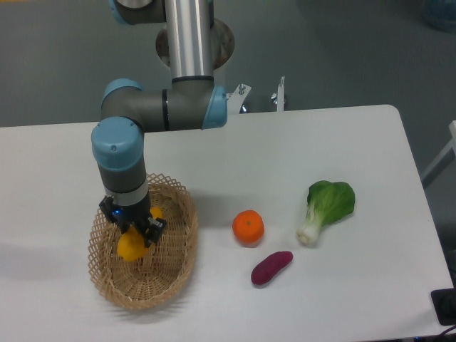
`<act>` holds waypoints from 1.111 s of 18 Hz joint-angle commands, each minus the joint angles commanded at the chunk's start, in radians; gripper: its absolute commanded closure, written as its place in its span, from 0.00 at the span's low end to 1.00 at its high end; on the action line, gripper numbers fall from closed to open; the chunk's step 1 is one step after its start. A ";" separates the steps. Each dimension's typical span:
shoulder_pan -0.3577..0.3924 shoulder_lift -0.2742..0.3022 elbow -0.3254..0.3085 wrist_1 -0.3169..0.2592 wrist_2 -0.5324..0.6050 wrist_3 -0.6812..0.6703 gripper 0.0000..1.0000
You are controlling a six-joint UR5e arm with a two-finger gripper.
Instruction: Place the mango in the basket
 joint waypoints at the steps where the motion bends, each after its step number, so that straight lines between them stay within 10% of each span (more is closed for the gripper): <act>1: 0.000 0.002 0.002 0.000 0.014 0.003 0.23; 5: -0.002 0.003 0.008 0.002 0.048 0.003 0.01; 13: 0.020 0.028 0.054 -0.005 0.057 0.005 0.00; 20: 0.199 0.106 0.081 -0.021 0.055 0.153 0.00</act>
